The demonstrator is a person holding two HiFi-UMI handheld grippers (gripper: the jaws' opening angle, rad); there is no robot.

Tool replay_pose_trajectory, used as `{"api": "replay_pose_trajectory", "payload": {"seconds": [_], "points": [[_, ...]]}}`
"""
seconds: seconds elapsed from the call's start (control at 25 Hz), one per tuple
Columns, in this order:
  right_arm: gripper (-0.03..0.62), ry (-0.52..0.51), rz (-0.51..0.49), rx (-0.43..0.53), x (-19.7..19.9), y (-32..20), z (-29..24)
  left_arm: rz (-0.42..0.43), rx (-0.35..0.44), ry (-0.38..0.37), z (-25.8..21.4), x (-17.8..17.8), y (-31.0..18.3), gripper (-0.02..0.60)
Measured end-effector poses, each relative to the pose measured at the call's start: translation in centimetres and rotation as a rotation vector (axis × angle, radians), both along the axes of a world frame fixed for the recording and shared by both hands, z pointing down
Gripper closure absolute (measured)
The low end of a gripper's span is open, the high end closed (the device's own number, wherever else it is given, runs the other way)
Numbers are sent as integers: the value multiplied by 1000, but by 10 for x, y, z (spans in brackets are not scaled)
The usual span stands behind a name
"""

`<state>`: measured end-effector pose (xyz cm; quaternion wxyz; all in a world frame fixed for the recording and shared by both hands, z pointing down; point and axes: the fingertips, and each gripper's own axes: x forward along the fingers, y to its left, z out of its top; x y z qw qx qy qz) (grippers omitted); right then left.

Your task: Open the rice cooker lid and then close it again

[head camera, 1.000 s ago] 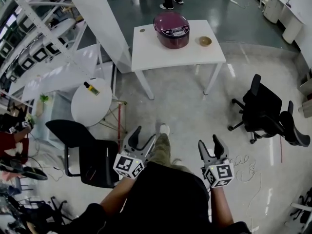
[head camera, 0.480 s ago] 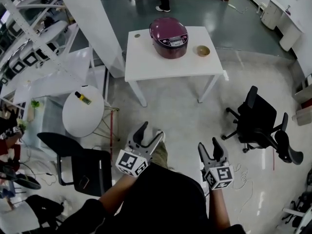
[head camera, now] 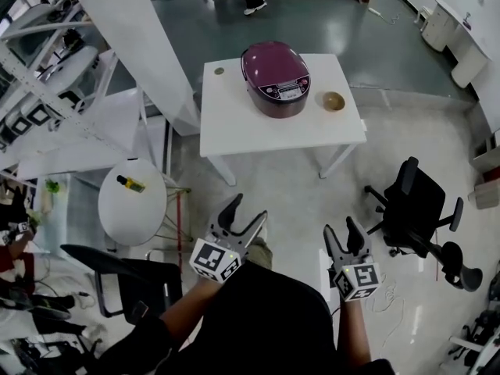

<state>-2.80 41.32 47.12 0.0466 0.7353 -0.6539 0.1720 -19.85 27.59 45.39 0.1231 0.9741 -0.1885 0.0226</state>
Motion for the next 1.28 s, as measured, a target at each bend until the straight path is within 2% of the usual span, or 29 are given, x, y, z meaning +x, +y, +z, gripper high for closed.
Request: {"api": "replay_pose_trajectory", "payload": {"seconds": [0.2,0.4,0.52,0.64,0.8,0.96,1.08,1.28], "points": [[363,-82,-1,-17,7,-60,3,-1,-37,30,-3,14,-55,311],[364,-46,-36,-41,12,-116,-1,-10,-35,35,3,20,-98,311],[364,24,-69,-52,9,-147,-4,-17,-40,32,10,19,-123,311],[362,45,-109,-36,3,-173,-10,-24,-39,34,14,20,-147,311],[363,42,-123,-43,8,-197,-9,-24,-51,50,16,28,-171,311],[362,51,-107,-57,14,-216,-8,-26,-97,42,24,34,-191,311],[362,62,-117,-58,12,-229,-10,-5,-89,47,22,41,-199,311],[362,50,-140,-61,10,-243,-6,-15,-88,52,21,43,-204,311]]}}
